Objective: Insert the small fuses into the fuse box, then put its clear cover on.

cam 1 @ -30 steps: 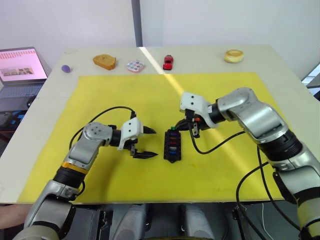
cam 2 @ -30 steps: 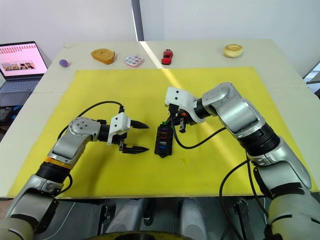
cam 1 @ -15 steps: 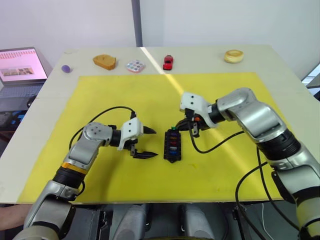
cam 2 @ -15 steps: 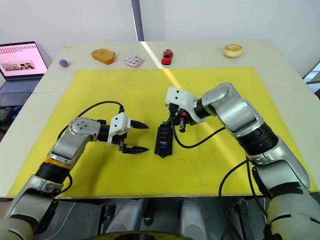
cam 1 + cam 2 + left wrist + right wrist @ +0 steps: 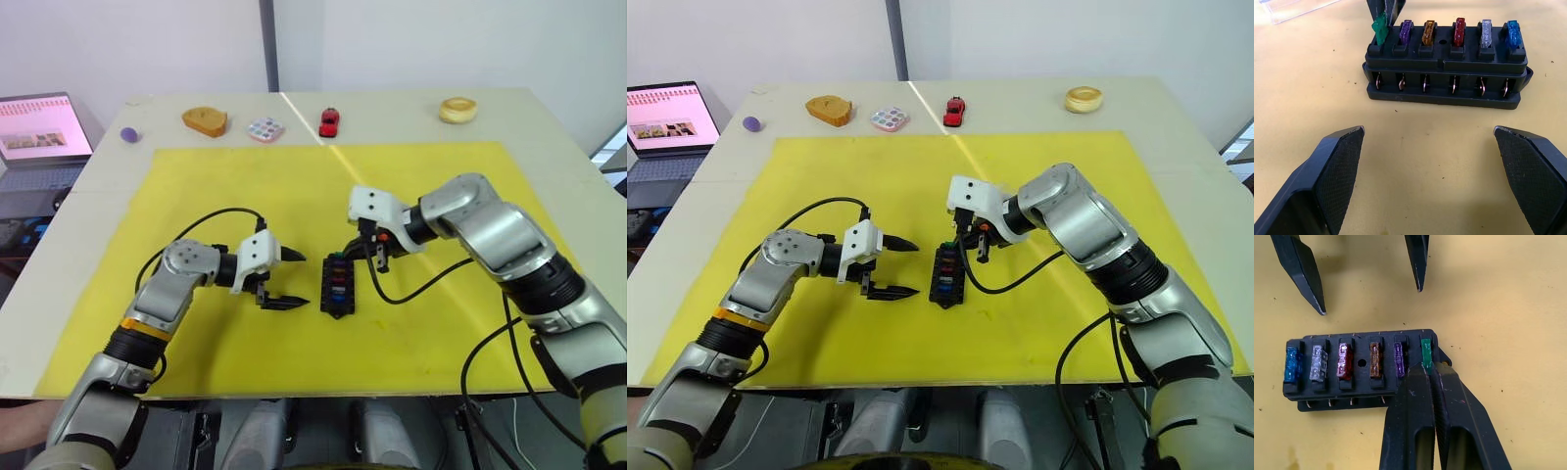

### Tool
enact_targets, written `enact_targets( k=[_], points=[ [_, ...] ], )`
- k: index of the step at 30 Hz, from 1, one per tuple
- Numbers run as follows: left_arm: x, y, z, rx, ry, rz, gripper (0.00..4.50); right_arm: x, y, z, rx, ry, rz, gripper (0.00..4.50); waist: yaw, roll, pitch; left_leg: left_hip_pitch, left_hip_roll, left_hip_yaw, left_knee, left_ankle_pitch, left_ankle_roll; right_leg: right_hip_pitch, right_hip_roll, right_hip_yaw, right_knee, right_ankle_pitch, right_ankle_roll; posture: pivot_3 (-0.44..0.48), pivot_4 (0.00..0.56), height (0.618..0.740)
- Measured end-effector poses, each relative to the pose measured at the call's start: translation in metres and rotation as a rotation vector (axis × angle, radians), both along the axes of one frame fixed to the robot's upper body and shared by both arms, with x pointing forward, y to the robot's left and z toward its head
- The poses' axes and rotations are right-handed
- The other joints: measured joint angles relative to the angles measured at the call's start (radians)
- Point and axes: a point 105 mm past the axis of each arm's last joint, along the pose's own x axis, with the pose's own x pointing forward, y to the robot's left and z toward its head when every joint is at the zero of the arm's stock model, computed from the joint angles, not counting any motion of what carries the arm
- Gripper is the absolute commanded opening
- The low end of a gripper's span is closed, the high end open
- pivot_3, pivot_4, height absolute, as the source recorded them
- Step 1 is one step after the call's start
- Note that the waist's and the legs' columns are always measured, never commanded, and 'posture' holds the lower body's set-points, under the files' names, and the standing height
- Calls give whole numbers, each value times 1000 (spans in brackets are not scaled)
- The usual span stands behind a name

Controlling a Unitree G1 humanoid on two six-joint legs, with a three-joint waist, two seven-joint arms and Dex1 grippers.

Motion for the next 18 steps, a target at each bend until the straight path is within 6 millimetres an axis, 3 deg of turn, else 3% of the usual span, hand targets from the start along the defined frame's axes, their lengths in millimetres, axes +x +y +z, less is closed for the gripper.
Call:
enact_targets(
  k=[18],
  points=[
    [1, 0, 0, -2, -3, 7, 4444, 4, 6, 16, -38, 21, -37, 0, 0, 0, 0, 0, 0, 0, 0, 0, 0, -1, 0, 0, 0, 0, 0, 0, 150, 740]
  ],
)
